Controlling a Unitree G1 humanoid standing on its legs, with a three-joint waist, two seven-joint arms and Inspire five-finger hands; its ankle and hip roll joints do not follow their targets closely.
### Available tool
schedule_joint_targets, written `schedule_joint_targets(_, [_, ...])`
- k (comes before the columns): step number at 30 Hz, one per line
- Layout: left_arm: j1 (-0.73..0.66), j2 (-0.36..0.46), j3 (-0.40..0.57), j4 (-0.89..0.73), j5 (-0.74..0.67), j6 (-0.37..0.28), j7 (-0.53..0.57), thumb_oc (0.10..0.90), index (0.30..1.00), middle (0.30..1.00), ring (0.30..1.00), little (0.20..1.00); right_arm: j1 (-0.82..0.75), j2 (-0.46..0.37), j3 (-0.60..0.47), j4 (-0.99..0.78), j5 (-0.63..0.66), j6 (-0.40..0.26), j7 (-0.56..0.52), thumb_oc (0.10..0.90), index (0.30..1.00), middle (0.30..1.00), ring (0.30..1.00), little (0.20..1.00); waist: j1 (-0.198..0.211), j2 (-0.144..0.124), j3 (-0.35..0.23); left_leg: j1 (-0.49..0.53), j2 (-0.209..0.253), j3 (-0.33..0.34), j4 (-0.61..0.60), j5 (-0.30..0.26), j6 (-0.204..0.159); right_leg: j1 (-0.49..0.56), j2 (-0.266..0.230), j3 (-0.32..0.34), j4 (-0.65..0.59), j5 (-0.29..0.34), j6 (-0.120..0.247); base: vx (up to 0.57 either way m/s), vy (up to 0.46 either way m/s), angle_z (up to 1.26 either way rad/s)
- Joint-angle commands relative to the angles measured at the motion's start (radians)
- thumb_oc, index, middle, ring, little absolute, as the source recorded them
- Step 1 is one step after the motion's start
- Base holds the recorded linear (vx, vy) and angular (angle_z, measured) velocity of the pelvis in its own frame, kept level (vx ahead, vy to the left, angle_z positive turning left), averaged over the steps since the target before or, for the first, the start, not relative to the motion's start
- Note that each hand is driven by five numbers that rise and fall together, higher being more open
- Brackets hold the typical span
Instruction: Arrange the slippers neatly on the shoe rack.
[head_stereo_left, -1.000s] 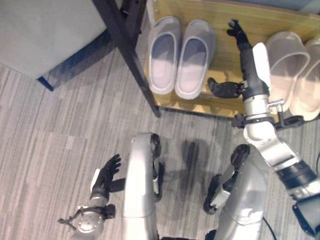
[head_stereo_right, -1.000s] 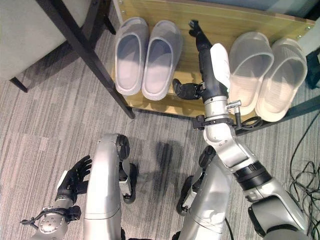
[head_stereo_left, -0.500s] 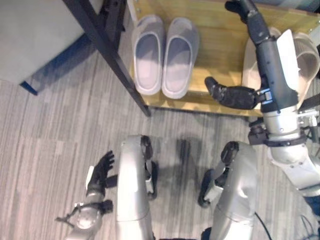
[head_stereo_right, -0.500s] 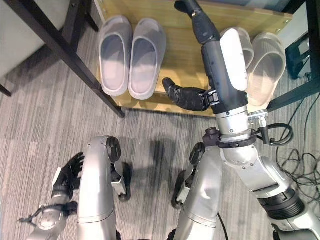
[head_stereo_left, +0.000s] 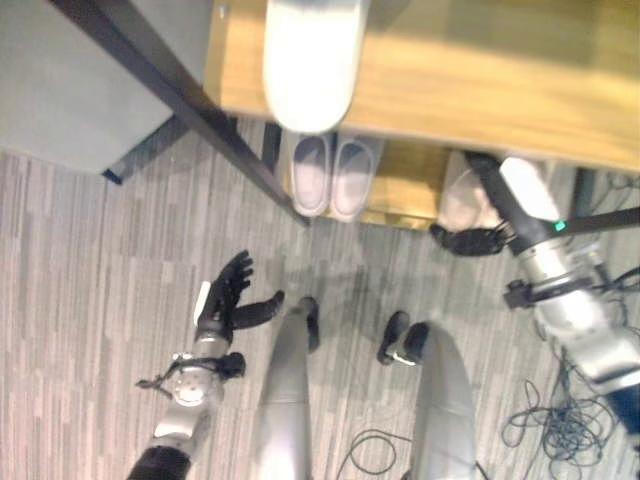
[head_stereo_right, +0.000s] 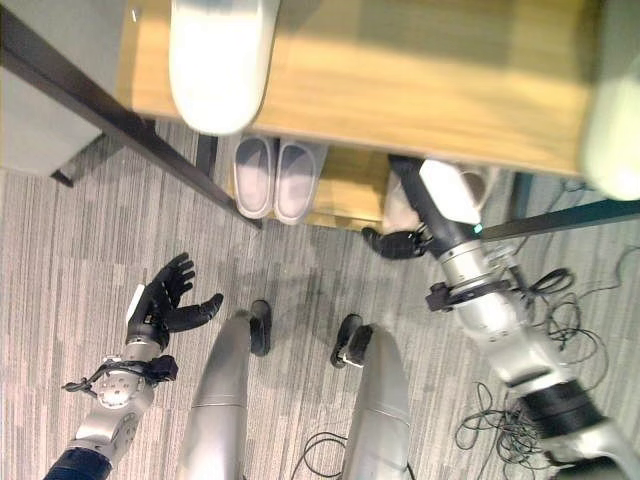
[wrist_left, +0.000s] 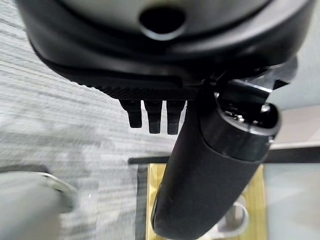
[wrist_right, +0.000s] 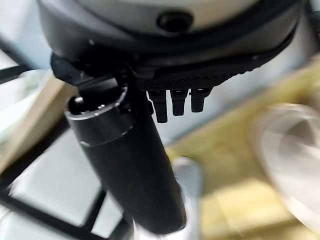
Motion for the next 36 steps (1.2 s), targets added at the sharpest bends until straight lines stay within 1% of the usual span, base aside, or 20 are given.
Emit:
schedule_joint_targets(1, [0.024,0.01,-0.032,-0.003,0.027,-0.042,-0.04,0.8,0.9,0.9,0.9,0.9,-0.003,0.014,0.013,-0.016,-0.048,-0.027,0.006,0.8,0.9,0.9,0.9,0.9,-0.002,-0.015,-0.023,0.041,0.051,-0.105,-0.127,0.087,-0.061,0.062,-0.012,-0.016,-0.127,0.07,0.085,0.07,-0.097,0.15])
schedule_joint_targets(2, [0.03,0.009,-0.031,0.0,0.036,-0.039,-0.051,0.8,0.9,0.9,0.9,0.9,0.015,0.036,0.025,0.023,-0.063,-0.019,0.02,0.8,0.9,0.9,0.9,0.9,0.003,-0.018,-0.039,0.087,0.05,-0.101,-0.184,0.106,-0.063,0.109,-0.004,-0.033,-0.181,0.081,0.089,0.18,-0.178,0.19])
schedule_joint_targets(3, [0.046,0.006,-0.043,0.008,0.063,-0.03,-0.063,0.8,0.9,0.9,0.9,0.9,0.046,0.08,0.04,0.11,-0.076,-0.014,0.023,0.8,0.9,0.9,0.9,0.9,0.007,-0.019,-0.07,0.211,0.053,-0.086,-0.322,0.15,-0.074,0.236,0.018,-0.065,-0.31,0.112,0.105,0.14,-0.134,0.1])
schedule_joint_targets(4, [0.047,0.007,-0.042,0.007,0.063,-0.03,-0.063,0.8,0.9,0.9,0.9,0.9,0.046,0.081,0.041,0.112,-0.076,-0.015,0.022,0.8,0.9,0.9,0.9,0.9,0.007,-0.019,-0.064,0.222,0.053,-0.085,-0.33,0.153,-0.074,0.246,0.02,-0.066,-0.317,0.115,0.105,0.14,-0.137,0.16])
schedule_joint_targets(5, [0.053,0.003,-0.053,0.012,0.082,-0.029,-0.069,0.8,0.9,0.9,0.9,0.9,0.056,0.103,0.051,0.174,-0.077,-0.012,0.025,0.8,0.9,0.9,0.9,0.9,0.011,-0.018,-0.076,0.29,0.054,-0.076,-0.406,0.18,-0.081,0.315,0.033,-0.082,-0.393,0.137,0.113,0.14,-0.098,0.12])
schedule_joint_targets(6, [0.062,-0.001,-0.061,0.016,0.1,-0.023,-0.076,0.8,0.9,0.9,0.9,0.9,0.072,0.129,0.063,0.274,-0.096,0.0,0.015,0.8,0.9,0.9,0.9,0.9,0.016,-0.008,-0.112,0.393,0.059,-0.063,-0.529,0.23,-0.096,0.411,0.056,-0.097,-0.502,0.155,0.12,0.13,-0.093,0.15])
schedule_joint_targets(7, [0.062,-0.001,-0.061,0.016,0.1,-0.022,-0.076,0.8,0.9,0.9,0.9,0.9,0.072,0.13,0.063,0.275,-0.096,-0.001,0.014,0.8,0.9,0.9,0.9,0.9,0.016,-0.007,-0.11,0.4,0.06,-0.064,-0.542,0.242,-0.096,0.418,0.059,-0.1,-0.516,0.166,0.12,0.15,-0.096,0.08])
schedule_joint_targets(8, [0.07,-0.006,-0.067,0.017,0.118,-0.023,-0.077,0.8,0.9,0.9,0.9,0.9,0.085,0.144,0.069,0.324,-0.097,0.002,0.013,0.8,0.9,0.9,0.9,0.9,0.015,-0.007,-0.127,0.459,0.057,-0.055,-0.597,0.249,-0.101,0.473,0.073,-0.105,-0.562,0.177,0.124,0.16,-0.077,0.08])
schedule_joint_targets(9, [0.083,-0.015,-0.072,0.019,0.133,-0.017,-0.077,0.8,0.9,0.9,0.9,0.9,0.097,0.161,0.072,0.39,-0.101,0.006,0.012,0.8,0.9,0.9,0.9,0.9,0.017,0.001,-0.154,0.543,0.072,-0.036,-0.677,0.281,-0.112,0.557,0.096,-0.112,-0.64,0.192,0.129,0.22,-0.102,0.05])
schedule_joint_targets(10, [0.097,-0.021,-0.068,0.012,0.136,-0.014,-0.081,0.8,0.9,0.9,0.9,0.9,0.105,0.168,0.081,0.425,-0.118,0.007,0.015,0.8,0.9,0.9,0.9,0.9,0.018,0.005,-0.172,0.582,0.081,-0.032,-0.723,0.301,-0.114,0.599,0.105,-0.118,-0.694,0.214,0.133,0.21,-0.07,0.0])
schedule_joint_targets(12, [0.115,-0.023,-0.065,0.002,0.152,-0.014,-0.088,0.8,0.9,0.9,0.9,0.9,0.117,0.181,0.091,0.49,-0.137,0.009,0.023,0.8,0.9,0.9,0.9,0.9,0.022,0.013,-0.209,0.64,0.086,-0.02,-0.778,0.321,-0.119,0.663,0.118,-0.115,-0.757,0.221,0.137,0.14,-0.048,-0.01])
schedule_joint_targets(13, [0.117,-0.022,-0.064,0.0,0.152,-0.013,-0.088,0.8,0.9,0.9,0.9,0.9,0.118,0.182,0.092,0.491,-0.138,0.008,0.022,0.8,0.9,0.9,0.9,0.9,0.022,0.014,-0.207,0.648,0.087,-0.019,-0.785,0.323,-0.12,0.671,0.12,-0.115,-0.765,0.224,0.137,0.18,-0.079,-0.02])
schedule_joint_targets(14, [0.14,-0.021,-0.072,-0.019,0.172,-0.009,-0.102,0.8,0.9,0.9,0.9,0.9,0.14,0.193,0.096,0.528,-0.153,0.008,0.031,0.8,0.9,0.9,0.9,0.9,0.026,0.022,-0.24,0.707,0.084,-0.011,-0.831,0.336,-0.123,0.734,0.132,-0.113,-0.824,0.238,0.138,0.12,-0.065,-0.05])
schedule_joint_targets(15, [0.141,-0.021,-0.072,-0.02,0.172,-0.009,-0.102,0.8,0.9,0.9,0.9,0.9,0.14,0.193,0.096,0.528,-0.153,0.008,0.031,0.8,0.9,0.9,0.9,0.9,0.026,0.022,-0.239,0.71,0.084,-0.011,-0.833,0.336,-0.124,0.737,0.132,-0.113,-0.826,0.239,0.137,0.19,-0.099,-0.07])
schedule_joint_targets(16, [0.16,-0.019,-0.081,-0.048,0.193,-0.007,-0.114,0.8,0.9,0.9,0.9,0.9,0.158,0.211,0.091,0.55,-0.15,0.006,0.035,0.8,0.9,0.9,0.9,0.9,0.025,0.03,-0.269,0.744,0.078,-0.007,-0.849,0.332,-0.124,0.787,0.139,-0.113,-0.875,0.246,0.14,0.07,-0.037,-0.02])
schedule_joint_targets(17, [0.16,-0.019,-0.081,-0.049,0.193,-0.007,-0.114,0.8,0.9,0.9,0.9,0.9,0.158,0.211,0.091,0.55,-0.15,0.005,0.035,0.8,0.9,0.9,0.9,0.9,0.025,0.03,-0.267,0.746,0.078,-0.007,-0.849,0.332,-0.124,0.789,0.14,-0.113,-0.877,0.247,0.14,0.11,-0.057,0.0])
schedule_joint_targets(22, [0.196,-0.012,-0.1,-0.146,0.195,-0.003,-0.16,0.8,0.9,0.9,0.9,0.9,0.191,0.245,0.089,0.59,-0.156,0.015,0.047,0.8,0.9,0.9,0.9,0.9,0.02,0.05,-0.309,0.799,0.068,0.016,-0.858,0.325,-0.131,0.876,0.149,-0.106,-0.945,0.249,0.138,0.07,-0.047,0.01])
schedule_joint_targets(25, [0.209,-0.014,-0.104,-0.229,0.177,-0.005,-0.183,0.8,0.9,0.9,0.9,0.9,0.207,0.268,0.093,0.624,-0.153,0.022,0.046,0.8,0.9,0.9,0.9,0.9,0.017,0.065,-0.319,0.816,0.063,0.025,-0.858,0.319,-0.129,0.889,0.144,-0.104,-0.949,0.241,0.143,0.02,-0.015,-0.06])
schedule_joint_targets(28, [0.212,-0.018,-0.106,-0.282,0.149,-0.006,-0.197,0.8,0.9,0.9,0.9,0.9,0.225,0.281,0.091,0.637,-0.15,0.027,0.045,0.8,0.9,0.9,0.9,0.9,0.011,0.074,-0.32,0.825,0.062,0.035,-0.858,0.318,-0.127,0.894,0.141,-0.098,-0.949,0.239,0.145,0.0,-0.003,-0.01])
schedule_joint_targets(36, [0.179,-0.025,-0.111,-0.37,0.141,-0.008,-0.196,0.8,0.9,0.9,0.9,0.9,0.264,0.287,0.081,0.643,-0.146,0.035,0.047,0.8,0.9,0.9,0.9,0.9,-0.008,0.085,-0.321,0.847,0.058,0.051,-0.858,0.304,-0.121,0.911,0.134,-0.086,-0.949,0.24,0.149,0.01,-0.001,-0.05])
